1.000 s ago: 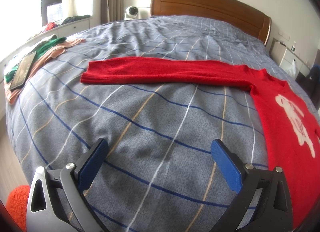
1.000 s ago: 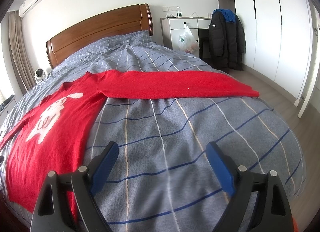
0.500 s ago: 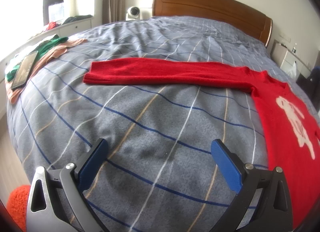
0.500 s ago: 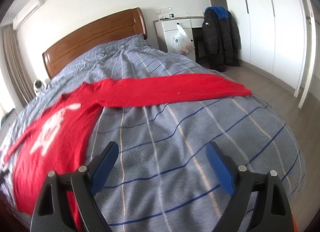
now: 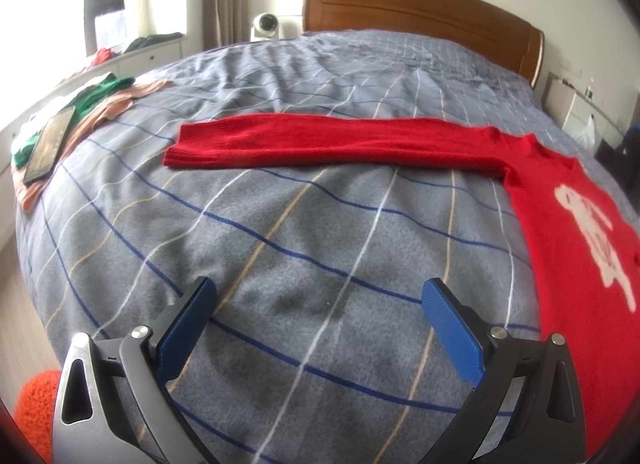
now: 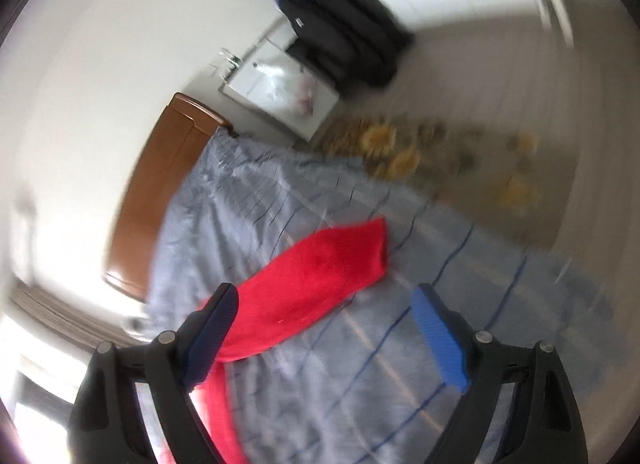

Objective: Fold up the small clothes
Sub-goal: 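Grasp a sleeve cuff with the right gripper and lift it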

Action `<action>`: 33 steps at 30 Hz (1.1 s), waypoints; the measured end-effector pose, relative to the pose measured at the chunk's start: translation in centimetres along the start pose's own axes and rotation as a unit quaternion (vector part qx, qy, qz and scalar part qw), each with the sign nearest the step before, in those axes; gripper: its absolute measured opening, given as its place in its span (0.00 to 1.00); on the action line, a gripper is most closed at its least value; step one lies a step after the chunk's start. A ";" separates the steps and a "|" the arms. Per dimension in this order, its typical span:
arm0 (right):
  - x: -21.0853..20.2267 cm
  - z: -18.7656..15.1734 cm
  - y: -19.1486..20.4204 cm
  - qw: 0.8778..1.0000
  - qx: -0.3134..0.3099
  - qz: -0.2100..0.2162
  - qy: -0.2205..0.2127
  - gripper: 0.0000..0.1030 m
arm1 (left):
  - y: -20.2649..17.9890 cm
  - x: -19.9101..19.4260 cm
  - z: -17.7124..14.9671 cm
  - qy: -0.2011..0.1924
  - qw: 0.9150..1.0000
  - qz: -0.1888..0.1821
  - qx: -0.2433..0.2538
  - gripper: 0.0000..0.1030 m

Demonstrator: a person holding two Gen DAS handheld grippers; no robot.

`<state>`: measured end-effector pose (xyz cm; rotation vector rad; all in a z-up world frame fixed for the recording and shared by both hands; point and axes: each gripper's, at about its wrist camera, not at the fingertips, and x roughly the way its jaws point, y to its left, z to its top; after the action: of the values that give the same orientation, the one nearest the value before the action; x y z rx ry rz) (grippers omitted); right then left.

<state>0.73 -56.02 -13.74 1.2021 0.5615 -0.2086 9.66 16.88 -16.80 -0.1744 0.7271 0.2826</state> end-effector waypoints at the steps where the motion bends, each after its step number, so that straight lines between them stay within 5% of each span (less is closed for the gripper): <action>1: 0.9 0.0 -0.5 1.000 0.017 0.009 0.012 0.75 | -0.2 0.0 -0.1 0.000 1.000 0.003 0.005 0.99; 8: 5.3 1.3 -1.3 0.999 0.039 0.001 -0.005 0.57 | 0.0 -0.4 -0.1 0.017 1.000 0.006 -0.002 0.99; 10: 6.5 1.7 -1.5 0.999 0.042 -0.008 0.005 0.43 | 0.4 -1.3 0.2 0.033 0.999 -0.008 -0.020 0.99; 12: 7.3 1.9 -1.3 0.999 0.027 -0.035 0.013 0.11 | 0.8 -2.9 0.2 0.030 0.998 -0.031 -0.037 0.99; 13: 7.3 2.2 -1.1 0.999 0.016 -0.047 0.018 0.04 | 0.9 -3.5 0.1 0.024 0.998 -0.038 -0.038 0.99; 16: 6.2 2.3 2.1 0.998 -0.030 -0.061 -0.001 0.04 | 0.6 -4.3 -0.7 0.003 0.999 -0.038 -0.017 0.99; 20: 5.4 0.6 12.7 0.990 -0.142 -0.006 -0.013 0.04 | 0.6 -2.8 -0.6 0.012 0.999 -0.039 -0.018 0.99; 23: 6.0 -3.2 22.7 0.969 -0.240 0.057 0.007 0.04 | 1.0 -2.2 -0.3 0.010 0.999 -0.043 -0.028 0.99; 28: 11.3 -14.5 36.1 0.912 -0.378 0.126 0.094 0.04 | 2.1 -2.1 -0.1 0.012 0.998 -0.047 -0.048 0.99; 31: 15.8 -21.5 39.0 0.889 -0.418 0.131 0.137 0.04 | 2.9 -2.0 -0.1 0.013 0.997 -0.044 -0.062 0.99; 33: 19.0 -25.7 39.1 0.885 -0.416 0.132 0.165 0.07 | 3.3 -1.8 0.0 0.017 0.997 -0.042 -0.070 0.99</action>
<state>26.36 -15.61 2.33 0.4507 0.6751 0.4516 7.35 19.61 -15.82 -0.3422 0.7315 0.2503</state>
